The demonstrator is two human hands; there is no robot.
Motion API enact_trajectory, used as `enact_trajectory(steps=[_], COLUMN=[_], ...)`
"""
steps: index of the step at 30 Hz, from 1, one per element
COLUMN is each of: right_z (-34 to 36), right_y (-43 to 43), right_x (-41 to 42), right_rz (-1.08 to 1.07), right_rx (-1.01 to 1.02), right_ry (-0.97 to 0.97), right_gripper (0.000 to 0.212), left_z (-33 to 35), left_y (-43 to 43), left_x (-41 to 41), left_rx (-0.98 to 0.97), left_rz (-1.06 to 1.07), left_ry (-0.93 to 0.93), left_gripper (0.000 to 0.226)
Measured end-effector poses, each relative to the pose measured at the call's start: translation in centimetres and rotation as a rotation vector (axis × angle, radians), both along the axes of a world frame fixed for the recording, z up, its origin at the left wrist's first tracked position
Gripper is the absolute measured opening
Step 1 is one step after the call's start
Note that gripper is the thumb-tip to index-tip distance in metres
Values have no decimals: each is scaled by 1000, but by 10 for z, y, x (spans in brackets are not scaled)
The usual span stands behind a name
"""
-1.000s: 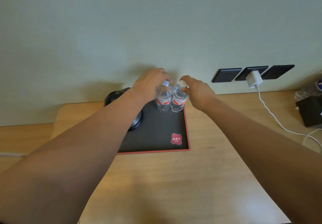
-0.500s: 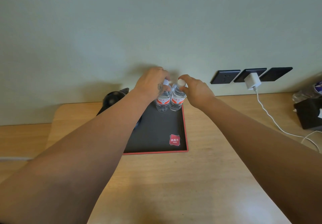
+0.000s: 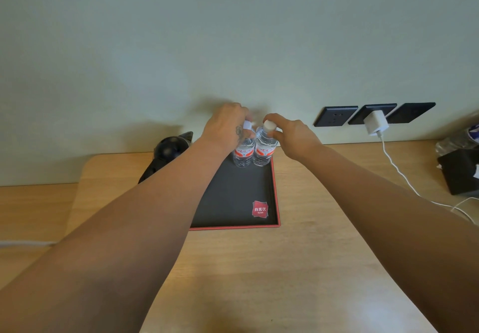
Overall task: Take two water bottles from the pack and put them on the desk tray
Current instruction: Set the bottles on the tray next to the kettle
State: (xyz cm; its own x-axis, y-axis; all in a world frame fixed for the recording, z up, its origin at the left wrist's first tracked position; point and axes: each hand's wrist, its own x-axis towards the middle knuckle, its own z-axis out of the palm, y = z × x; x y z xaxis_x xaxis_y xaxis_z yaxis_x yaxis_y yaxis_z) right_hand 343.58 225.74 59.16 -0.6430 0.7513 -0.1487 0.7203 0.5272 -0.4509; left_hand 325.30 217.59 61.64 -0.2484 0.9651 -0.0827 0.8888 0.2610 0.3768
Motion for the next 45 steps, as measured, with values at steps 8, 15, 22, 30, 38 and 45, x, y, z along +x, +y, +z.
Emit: enact_trajectory(steps=[8, 15, 22, 30, 38, 45], right_z=[-2, -4, -2, -4, 1, 43], right_y=[-1, -5, -3, -7, -14, -41], right_x=[1, 3, 3, 4, 30, 54], right_rz=[-2, -16, 19, -12, 30, -41], right_rx=[7, 6, -6, -74, -148, 42], right_ry=[-10, -25, -37, 10, -30, -80], right_gripper=[33, 35, 39, 53, 97, 90], left_z=[0, -4, -2, -3, -1, 42], left_y=[-4, -10, -12, -27, -66, -114], left_x=[3, 12, 15, 23, 17, -1], left_rx=[18, 65, 59, 92, 105, 103], left_rz=[45, 92, 108, 166, 79, 54], left_ry=[-51, -68, -80, -191, -157, -58], left_gripper=[43, 40, 38, 37, 48, 68])
